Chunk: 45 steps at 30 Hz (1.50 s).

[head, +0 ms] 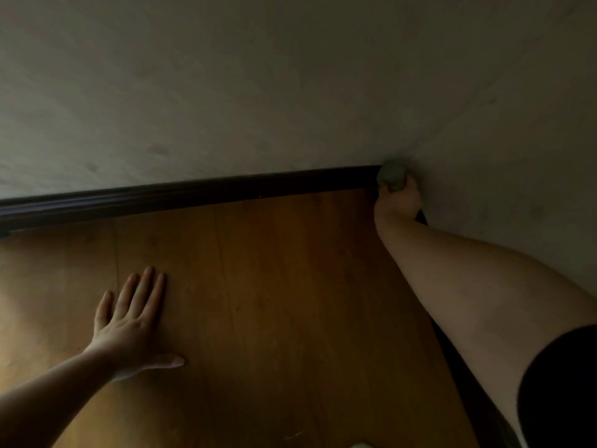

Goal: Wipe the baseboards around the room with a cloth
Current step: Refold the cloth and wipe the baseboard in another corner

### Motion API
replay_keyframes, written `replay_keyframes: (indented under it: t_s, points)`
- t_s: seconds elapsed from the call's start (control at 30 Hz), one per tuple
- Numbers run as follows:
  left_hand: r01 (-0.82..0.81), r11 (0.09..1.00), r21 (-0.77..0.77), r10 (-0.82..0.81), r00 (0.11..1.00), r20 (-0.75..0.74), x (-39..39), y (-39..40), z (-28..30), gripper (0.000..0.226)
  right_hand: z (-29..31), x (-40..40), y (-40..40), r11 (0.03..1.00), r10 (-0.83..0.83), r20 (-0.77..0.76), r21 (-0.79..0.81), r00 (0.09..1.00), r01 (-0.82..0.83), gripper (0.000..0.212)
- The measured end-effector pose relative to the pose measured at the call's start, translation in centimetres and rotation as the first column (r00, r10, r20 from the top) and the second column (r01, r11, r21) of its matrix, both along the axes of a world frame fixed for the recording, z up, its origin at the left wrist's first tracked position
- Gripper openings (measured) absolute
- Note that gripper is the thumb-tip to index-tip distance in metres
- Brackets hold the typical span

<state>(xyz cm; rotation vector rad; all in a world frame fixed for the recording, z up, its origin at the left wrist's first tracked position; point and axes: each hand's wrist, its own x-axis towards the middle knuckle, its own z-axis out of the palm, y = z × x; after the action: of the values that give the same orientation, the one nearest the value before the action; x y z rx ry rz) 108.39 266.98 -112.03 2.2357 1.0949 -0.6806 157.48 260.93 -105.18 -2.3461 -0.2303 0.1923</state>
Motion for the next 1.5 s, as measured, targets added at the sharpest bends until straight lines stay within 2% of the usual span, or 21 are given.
replay_keyframes:
  t_s: [0.33, 0.5, 0.67, 0.8, 0.9, 1.03, 1.17, 1.3, 1.5]
  points:
    - [-0.009, 0.999, 0.047, 0.008, 1.0, 0.018, 0.3, 0.0, 0.7, 0.157, -0.7, -9.5, 3.0, 0.985, -0.008, -0.124, 0.168, 0.992, 0.029, 0.046]
    - [0.011, 0.999, 0.034, -0.01, 0.999, -0.032, 0.6, -0.1, 1.3, 0.154, -0.5, -17.3, 5.1, 0.976, 0.139, -0.234, 0.196, 0.962, -0.094, 0.049]
    - [-0.017, 0.998, 0.063, 0.016, 0.999, 0.032, 0.3, -0.4, 2.2, 0.147, -0.7, -26.2, 8.5, 0.951, 0.278, -0.322, 0.223, 0.905, -0.213, 0.052]
    - [-0.178, 0.971, 0.157, 0.189, 0.98, -0.055, -2.9, -0.4, 3.3, 0.151, -0.1, -31.4, 11.1, 0.958, 0.244, -0.36, 0.233, 0.901, -0.166, 0.053]
    - [-0.262, 0.953, 0.151, 0.282, 0.95, -0.131, -5.7, 0.6, 3.6, 0.157, -0.1, -34.7, 12.1, 0.949, 0.281, -0.373, 0.246, 0.884, -0.197, 0.053]
    - [-0.277, 0.959, 0.058, 0.282, 0.953, -0.111, -6.7, 1.1, 2.7, 0.157, -1.0, -39.7, 13.5, 0.892, 0.439, -0.371, 0.29, 0.818, -0.347, 0.05]
    - [-0.226, 0.973, 0.037, 0.229, 0.963, -0.14, -7.1, 1.4, 2.0, 0.152, -0.9, -44.2, 15.2, 0.844, 0.532, -0.36, 0.294, 0.767, -0.448, 0.047]
    - [-0.199, 0.98, -0.004, 0.195, 0.966, -0.168, -7.1, 1.5, 1.9, 0.142, 0.3, -48.2, 17.0, 0.711, 0.703, -0.366, 0.327, 0.61, -0.623, 0.047]
    - [-0.201, 0.98, -0.004, 0.199, 0.971, -0.132, -7.3, 1.5, 1.6, 0.139, -0.1, -49.8, 18.6, 0.615, 0.78, -0.36, 0.288, 0.512, -0.734, 0.049]
